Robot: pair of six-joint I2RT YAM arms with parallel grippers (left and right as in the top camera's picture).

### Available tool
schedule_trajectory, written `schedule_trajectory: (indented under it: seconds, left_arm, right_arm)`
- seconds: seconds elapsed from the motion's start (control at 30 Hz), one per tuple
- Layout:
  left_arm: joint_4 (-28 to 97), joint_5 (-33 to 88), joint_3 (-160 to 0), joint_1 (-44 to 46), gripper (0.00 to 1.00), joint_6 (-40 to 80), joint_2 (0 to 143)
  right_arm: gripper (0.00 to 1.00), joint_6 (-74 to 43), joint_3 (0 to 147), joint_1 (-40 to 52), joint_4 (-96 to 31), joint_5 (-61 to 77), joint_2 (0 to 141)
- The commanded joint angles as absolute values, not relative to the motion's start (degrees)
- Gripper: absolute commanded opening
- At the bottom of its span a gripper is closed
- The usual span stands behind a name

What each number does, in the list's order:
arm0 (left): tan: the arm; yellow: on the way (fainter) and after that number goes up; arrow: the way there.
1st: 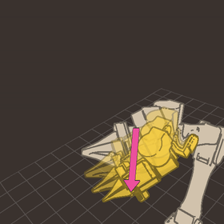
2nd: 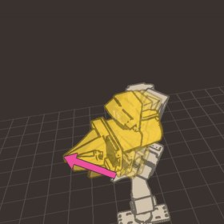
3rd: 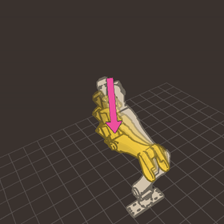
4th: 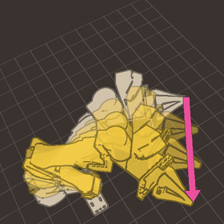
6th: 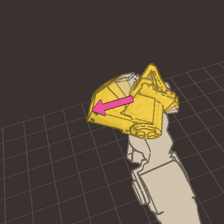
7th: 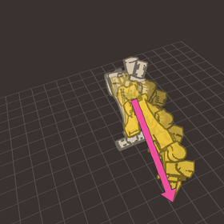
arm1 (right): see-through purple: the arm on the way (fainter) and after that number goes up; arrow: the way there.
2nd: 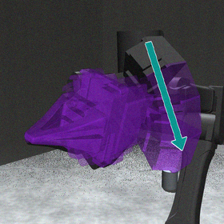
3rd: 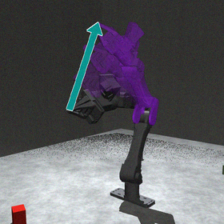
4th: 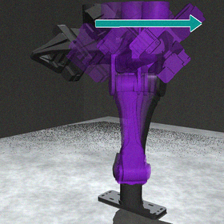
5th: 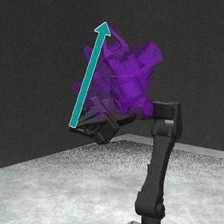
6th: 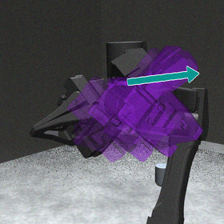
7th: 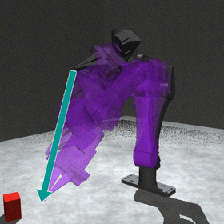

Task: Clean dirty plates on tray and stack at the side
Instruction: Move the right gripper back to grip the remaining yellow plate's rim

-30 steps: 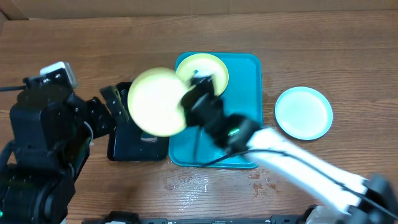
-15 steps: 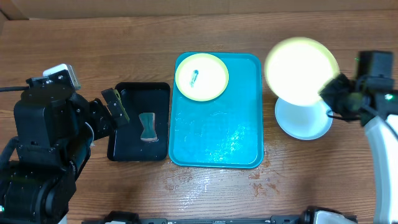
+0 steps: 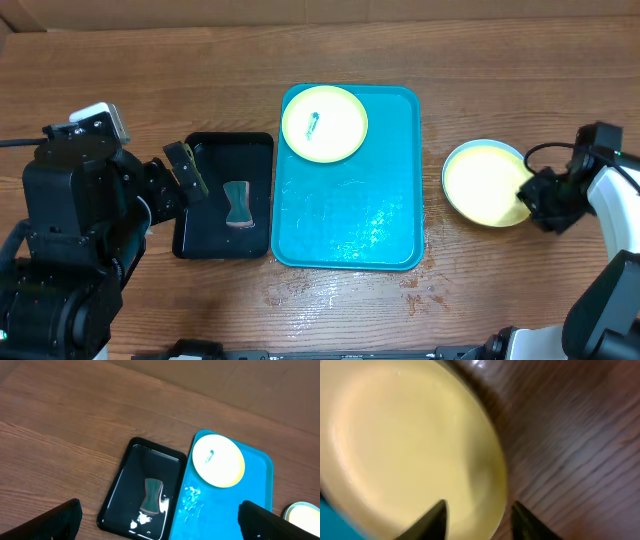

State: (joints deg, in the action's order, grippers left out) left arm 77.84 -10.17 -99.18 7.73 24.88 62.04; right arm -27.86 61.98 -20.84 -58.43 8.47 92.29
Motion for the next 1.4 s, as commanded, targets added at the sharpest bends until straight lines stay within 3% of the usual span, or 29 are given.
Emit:
schedule_trajectory:
  seconds: [0.0, 0.13, 0.2, 0.53, 0.6, 0.67, 1.07, 1.13, 1.27, 1.37]
  left_arm:
    - [77.8, -11.4, -100.2, 7.5, 1.0, 24.4, 62.2]
    - [77.8, -11.4, -100.2, 7.5, 1.0, 24.4, 62.3]
    - [77.7, -11.2, -100.2, 7.5, 1.0, 24.4, 62.3]
    - [79.7, -10.9, -100.2, 7.5, 1.0, 24.4, 62.3]
    - [79.8, -10.9, -100.2, 7.5, 1.0, 24.4, 62.3]
    - [79.7, -10.9, -100.2, 7.5, 1.0, 24.4, 62.3]
    - [80.4, -10.9, -100.2, 7.5, 1.0, 24.4, 62.6]
    - [80.7, -10.9, -100.2, 7.5, 1.0, 24.4, 62.6]
    - [80.8, -10.9, -100.2, 7.5, 1.0, 24.4, 62.6]
    - [80.8, -10.9, -100.2, 7.5, 1.0, 24.4, 62.6]
  right_arm:
    - [0.48, -20.6, 69.1, -18.5, -59.0, 19.4, 88.7]
    - [0.45, -15.9, 77.2, -12.3, -59.6, 26.8, 86.0]
    - [0.43, -12.9, 82.9, -4.0, -58.3, 26.2, 85.3]
    - [0.5, -11.9, 84.3, 18.2, -40.9, 1.4, 90.5]
    - [0.52, -11.9, 84.1, 20.1, -37.3, -0.7, 93.7]
    - [0.63, -11.8, 84.0, 21.1, -33.6, -0.8, 97.5]
    - [0.64, -5.5, 84.0, 21.5, -17.1, -0.4, 120.2]
    - [0.59, -5.5, 84.0, 21.5, -17.3, -0.3, 121.6]
    - [0.36, -6.0, 84.0, 21.5, -20.2, 0.1, 122.1]
    - [0.28, -6.0, 84.0, 21.5, -24.2, 0.6, 122.1]
